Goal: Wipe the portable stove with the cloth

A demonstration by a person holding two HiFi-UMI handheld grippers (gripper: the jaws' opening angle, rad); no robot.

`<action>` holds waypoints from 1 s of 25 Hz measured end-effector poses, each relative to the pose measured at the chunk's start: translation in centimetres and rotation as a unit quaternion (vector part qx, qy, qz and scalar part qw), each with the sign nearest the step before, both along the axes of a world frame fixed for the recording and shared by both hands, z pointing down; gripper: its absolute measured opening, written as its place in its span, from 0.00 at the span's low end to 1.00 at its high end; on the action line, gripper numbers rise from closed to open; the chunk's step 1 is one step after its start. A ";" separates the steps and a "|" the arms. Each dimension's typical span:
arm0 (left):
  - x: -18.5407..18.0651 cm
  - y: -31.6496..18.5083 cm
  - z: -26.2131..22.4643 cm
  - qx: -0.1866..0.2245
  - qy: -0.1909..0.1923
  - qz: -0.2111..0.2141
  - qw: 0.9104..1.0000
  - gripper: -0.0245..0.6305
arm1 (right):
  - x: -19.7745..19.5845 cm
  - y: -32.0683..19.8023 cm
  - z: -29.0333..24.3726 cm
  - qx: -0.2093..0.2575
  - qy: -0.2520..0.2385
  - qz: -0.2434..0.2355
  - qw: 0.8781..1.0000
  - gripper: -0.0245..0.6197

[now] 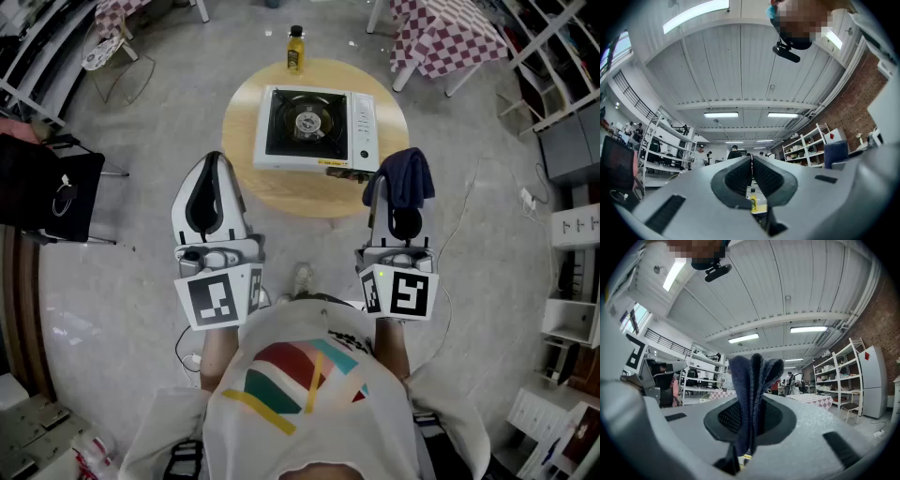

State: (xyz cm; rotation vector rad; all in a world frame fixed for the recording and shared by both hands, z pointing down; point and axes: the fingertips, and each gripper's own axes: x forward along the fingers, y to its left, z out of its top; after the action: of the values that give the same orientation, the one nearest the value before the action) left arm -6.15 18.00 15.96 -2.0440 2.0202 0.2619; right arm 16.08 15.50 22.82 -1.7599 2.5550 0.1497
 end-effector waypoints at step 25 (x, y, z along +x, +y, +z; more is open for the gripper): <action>1.2 -1.7 2.2 -0.017 -0.010 -0.010 1.000 0.05 | 1.3 -1.7 1.8 -0.005 -0.011 -0.024 1.000 0.09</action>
State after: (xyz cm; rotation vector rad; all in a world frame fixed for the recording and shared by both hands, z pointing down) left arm -4.91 16.32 18.16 -2.0371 2.0453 0.2037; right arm 17.43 13.84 24.64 -1.6933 2.5846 0.1163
